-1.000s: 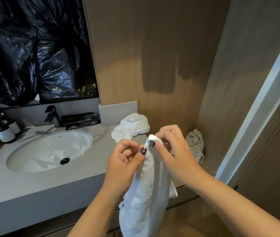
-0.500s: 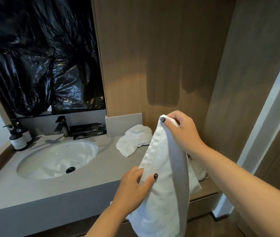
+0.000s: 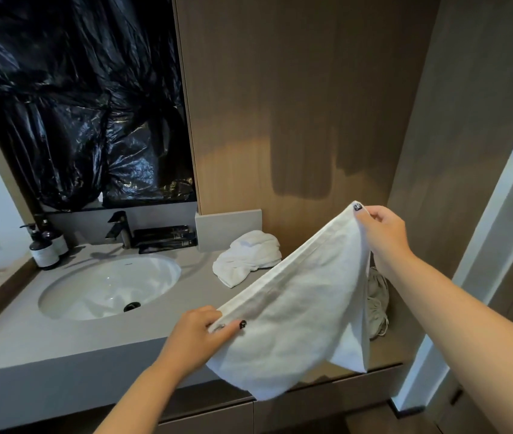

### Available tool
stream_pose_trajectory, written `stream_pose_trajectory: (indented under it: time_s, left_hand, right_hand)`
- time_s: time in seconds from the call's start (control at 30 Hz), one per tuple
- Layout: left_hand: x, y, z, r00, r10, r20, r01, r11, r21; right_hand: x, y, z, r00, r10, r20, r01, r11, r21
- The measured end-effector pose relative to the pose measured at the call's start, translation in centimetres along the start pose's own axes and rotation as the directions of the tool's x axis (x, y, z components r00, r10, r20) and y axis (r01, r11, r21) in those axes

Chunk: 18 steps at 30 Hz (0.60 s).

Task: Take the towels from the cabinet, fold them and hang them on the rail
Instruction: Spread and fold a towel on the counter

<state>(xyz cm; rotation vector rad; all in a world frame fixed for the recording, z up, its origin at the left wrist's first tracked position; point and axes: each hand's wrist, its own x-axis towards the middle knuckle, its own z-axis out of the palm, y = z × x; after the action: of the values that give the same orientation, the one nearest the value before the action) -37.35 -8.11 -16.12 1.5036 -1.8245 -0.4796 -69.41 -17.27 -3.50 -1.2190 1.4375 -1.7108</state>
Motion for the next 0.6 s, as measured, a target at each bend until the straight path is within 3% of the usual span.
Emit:
stream_pose_trajectory:
  time_s: [0.2, 0.33, 0.5, 0.6]
  left_hand:
    - [1.2, -0.2, -2.3, 0.968, -0.199, -0.153, 0.170, 0.969, -0.181]
    - [2.1, -0.3, -3.2, 0.926, -0.273, -0.259, 0.189, 0.933, -0.307]
    - [2.2, -0.5, -3.9, 0.899, -0.269, -0.346, 0.184, 0.948, -0.259]
    - [2.3, -1.4, -4.3, 0.914, -0.208, -0.348, 0.172, 0.976, -0.134]
  right_hand:
    - [0.3, 2.9, -2.4, 0.992, 0.106, 0.062, -0.101, 0.992, -0.076]
    - [0.2, 5.2, -3.8, 0.983, 0.111, 0.149, -0.078, 0.974, -0.212]
    - [-0.8, 7.4, -4.2, 0.964, 0.106, 0.244, 0.009, 0.902, -0.431]
    - [-1.3, 8.2, -3.1, 0.946, 0.195, 0.261, -0.069, 0.902, -0.426]
